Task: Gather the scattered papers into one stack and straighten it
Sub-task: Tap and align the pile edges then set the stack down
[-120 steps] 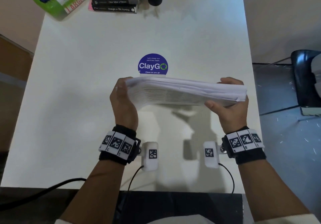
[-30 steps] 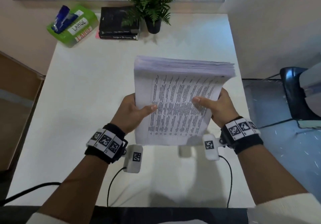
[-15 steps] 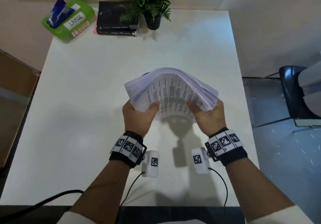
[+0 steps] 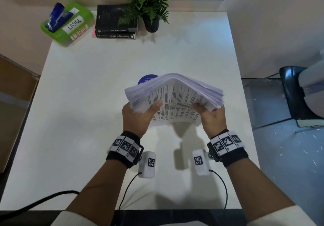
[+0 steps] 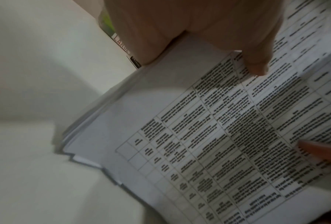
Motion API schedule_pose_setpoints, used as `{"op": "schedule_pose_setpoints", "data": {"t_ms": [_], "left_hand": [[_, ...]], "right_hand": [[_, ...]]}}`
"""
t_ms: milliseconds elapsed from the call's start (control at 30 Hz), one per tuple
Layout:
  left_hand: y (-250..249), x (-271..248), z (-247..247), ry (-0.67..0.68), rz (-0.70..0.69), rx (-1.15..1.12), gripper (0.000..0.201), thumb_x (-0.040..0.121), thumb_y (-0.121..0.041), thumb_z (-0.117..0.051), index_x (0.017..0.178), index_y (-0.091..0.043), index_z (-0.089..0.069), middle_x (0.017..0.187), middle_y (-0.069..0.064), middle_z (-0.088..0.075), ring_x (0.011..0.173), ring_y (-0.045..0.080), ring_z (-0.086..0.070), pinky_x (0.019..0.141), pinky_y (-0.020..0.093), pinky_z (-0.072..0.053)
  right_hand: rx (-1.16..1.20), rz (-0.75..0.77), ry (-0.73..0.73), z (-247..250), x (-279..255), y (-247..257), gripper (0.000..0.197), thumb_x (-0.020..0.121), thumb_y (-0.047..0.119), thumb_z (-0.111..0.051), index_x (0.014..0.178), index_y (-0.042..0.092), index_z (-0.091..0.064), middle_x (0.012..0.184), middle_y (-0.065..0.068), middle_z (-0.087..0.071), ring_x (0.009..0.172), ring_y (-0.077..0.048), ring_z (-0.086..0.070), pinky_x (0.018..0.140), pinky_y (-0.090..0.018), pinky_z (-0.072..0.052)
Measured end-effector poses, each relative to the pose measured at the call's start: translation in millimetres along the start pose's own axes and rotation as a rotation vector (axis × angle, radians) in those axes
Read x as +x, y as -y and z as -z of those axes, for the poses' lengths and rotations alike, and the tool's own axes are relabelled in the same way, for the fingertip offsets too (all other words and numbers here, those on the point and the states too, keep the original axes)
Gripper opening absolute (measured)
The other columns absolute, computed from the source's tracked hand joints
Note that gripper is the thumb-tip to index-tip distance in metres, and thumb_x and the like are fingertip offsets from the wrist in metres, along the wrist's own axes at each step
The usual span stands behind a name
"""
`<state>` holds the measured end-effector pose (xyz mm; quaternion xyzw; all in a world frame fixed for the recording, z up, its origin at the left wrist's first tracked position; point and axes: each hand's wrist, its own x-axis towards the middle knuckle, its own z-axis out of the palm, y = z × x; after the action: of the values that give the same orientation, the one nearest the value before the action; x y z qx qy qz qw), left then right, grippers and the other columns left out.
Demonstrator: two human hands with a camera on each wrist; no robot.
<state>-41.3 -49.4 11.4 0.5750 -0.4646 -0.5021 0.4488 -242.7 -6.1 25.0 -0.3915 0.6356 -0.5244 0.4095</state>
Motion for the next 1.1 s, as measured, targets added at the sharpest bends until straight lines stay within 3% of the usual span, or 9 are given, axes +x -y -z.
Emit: {"op": "schedule_pose_setpoints", "data": {"t_ms": [100, 233, 367, 500, 600, 700, 767, 900, 1100], "left_hand": [[-5, 1, -1, -0.013, 0.003, -0.009, 0.024, 0.072, -0.024, -0.086, 0.088, -0.031, -0.069, 0.086, -0.020, -0.075, 0.086, 0.002, -0.072, 0.077, 0.028, -0.059], [-10, -2, -2, -0.019, -0.029, 0.027, 0.025, 0.074, -0.023, -0.085, 0.088, -0.033, -0.067, 0.081, -0.029, -0.072, 0.081, -0.008, -0.069, 0.070, 0.009, -0.051], [-7, -5, 2, -0.019, -0.042, 0.088, 0.028, 0.075, -0.023, -0.085, 0.090, -0.036, -0.066, 0.082, -0.024, -0.072, 0.081, -0.009, -0.067, 0.069, 0.009, -0.052], [-27, -8, 3, -0.096, -0.181, 0.063, 0.033, 0.076, -0.008, -0.082, 0.102, -0.006, -0.063, 0.093, -0.011, -0.066, 0.081, -0.006, -0.063, 0.070, 0.009, -0.048], [-49, -11, 0, -0.157, -0.351, 0.023, 0.047, 0.076, -0.004, -0.073, 0.116, -0.007, -0.048, 0.090, -0.013, -0.061, 0.078, 0.003, -0.061, 0.071, 0.017, -0.048], [-65, -17, -11, -0.192, -0.405, -0.081, 0.046, 0.081, -0.022, -0.063, 0.120, -0.005, -0.045, 0.085, 0.004, -0.061, 0.074, 0.005, -0.060, 0.069, 0.016, -0.046], [-71, -17, -19, -0.280, -0.393, -0.076, 0.040, 0.086, -0.029, -0.061, 0.110, 0.002, -0.053, 0.081, -0.003, -0.059, 0.071, -0.004, -0.058, 0.067, 0.008, -0.043], [-70, -6, -23, -0.376, -0.341, -0.051, 0.010, 0.092, -0.006, -0.062, 0.093, 0.004, -0.060, 0.077, -0.010, -0.056, 0.069, -0.007, -0.057, 0.066, 0.007, -0.042], [-70, -3, -9, -0.275, -0.344, -0.047, 0.007, 0.097, -0.003, -0.054, 0.091, -0.002, -0.057, 0.078, -0.004, -0.057, 0.070, -0.005, -0.057, 0.068, 0.008, -0.042]], "right_hand": [[0.010, 0.020, -0.008, -1, -2, 0, 0.013, 0.081, 0.019, -0.069, 0.086, 0.030, -0.074, 0.087, -0.021, -0.070, 0.090, -0.045, -0.062, 0.084, -0.063, -0.050], [0.032, 0.002, 0.002, -2, -8, 6, 0.039, 0.087, 0.008, -0.071, 0.085, 0.046, -0.076, 0.082, 0.012, -0.075, 0.091, -0.026, -0.070, 0.090, -0.052, -0.055], [0.046, -0.030, 0.015, -1, -15, 0, 0.061, 0.089, -0.002, -0.067, 0.080, 0.058, -0.072, 0.077, 0.026, -0.073, 0.079, 0.008, -0.068, 0.080, -0.021, -0.054], [0.023, 0.061, -0.041, 2, -13, 9, 0.036, 0.085, -0.007, -0.070, 0.092, 0.028, -0.076, 0.086, 0.012, -0.076, 0.088, -0.004, -0.071, 0.080, -0.023, -0.056], [-0.016, 0.265, -0.113, 2, -6, 31, 0.031, 0.082, -0.016, -0.064, 0.105, 0.005, -0.063, 0.094, 0.006, -0.066, 0.086, -0.003, -0.063, 0.078, -0.021, -0.053], [-0.014, 0.362, -0.163, -6, -5, 47, 0.033, 0.084, -0.012, -0.061, 0.113, 0.003, -0.057, 0.098, 0.006, -0.060, 0.086, -0.002, -0.059, 0.079, -0.025, -0.052], [-0.027, 0.385, -0.170, -13, -9, 49, 0.031, 0.087, 0.006, -0.065, 0.115, 0.004, -0.054, 0.099, 0.011, -0.059, 0.087, 0.001, -0.059, 0.079, -0.023, -0.051], [-0.060, 0.372, -0.275, -25, -11, 52, 0.037, 0.084, 0.041, -0.066, 0.104, 0.012, -0.056, 0.089, 0.013, -0.059, 0.077, 0.002, -0.058, 0.070, -0.020, -0.049], [-0.071, 0.335, -0.407, -23, -1, 52, 0.020, 0.101, 0.021, -0.054, 0.084, 0.010, -0.056, 0.073, 0.014, -0.055, 0.066, 0.003, -0.052, 0.065, -0.014, -0.041]]}}
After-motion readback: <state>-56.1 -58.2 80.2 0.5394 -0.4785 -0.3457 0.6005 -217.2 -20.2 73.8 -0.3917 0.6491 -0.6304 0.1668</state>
